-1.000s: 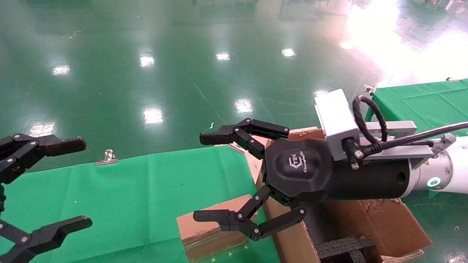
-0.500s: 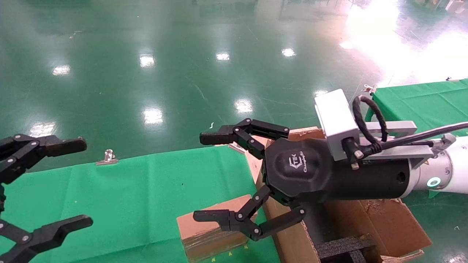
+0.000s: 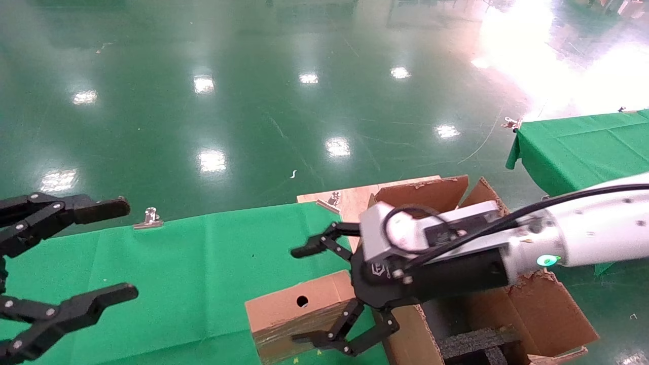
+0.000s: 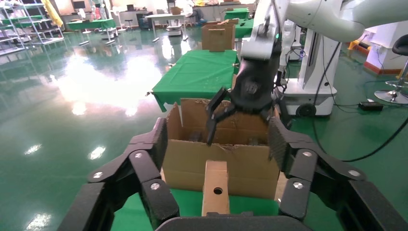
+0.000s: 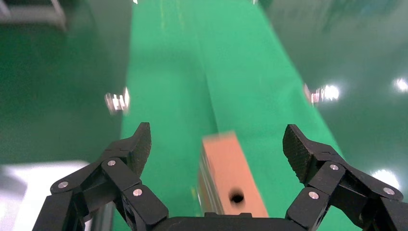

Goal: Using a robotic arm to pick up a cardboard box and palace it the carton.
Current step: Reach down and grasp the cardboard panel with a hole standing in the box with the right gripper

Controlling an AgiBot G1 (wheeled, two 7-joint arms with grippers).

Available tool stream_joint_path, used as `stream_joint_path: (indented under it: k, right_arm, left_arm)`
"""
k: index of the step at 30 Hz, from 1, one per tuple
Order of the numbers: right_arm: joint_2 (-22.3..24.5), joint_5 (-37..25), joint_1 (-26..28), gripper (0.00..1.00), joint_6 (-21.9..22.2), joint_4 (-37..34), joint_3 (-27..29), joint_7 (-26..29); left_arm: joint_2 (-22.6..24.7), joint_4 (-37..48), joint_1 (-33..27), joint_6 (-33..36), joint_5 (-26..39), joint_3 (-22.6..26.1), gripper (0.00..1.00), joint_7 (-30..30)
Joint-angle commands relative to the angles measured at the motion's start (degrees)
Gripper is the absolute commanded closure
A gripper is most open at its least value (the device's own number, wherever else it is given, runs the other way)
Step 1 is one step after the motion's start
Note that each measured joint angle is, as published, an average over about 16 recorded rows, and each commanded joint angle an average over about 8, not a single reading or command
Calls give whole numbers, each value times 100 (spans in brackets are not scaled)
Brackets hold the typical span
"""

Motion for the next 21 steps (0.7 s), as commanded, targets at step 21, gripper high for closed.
stream_joint_path:
  k: [21]
  right_arm:
    - [-1337, -2618, 1391, 0, -158, -280, -1618, -288]
  left_arm:
    - [0, 0, 0, 0, -1, 1, 100, 0]
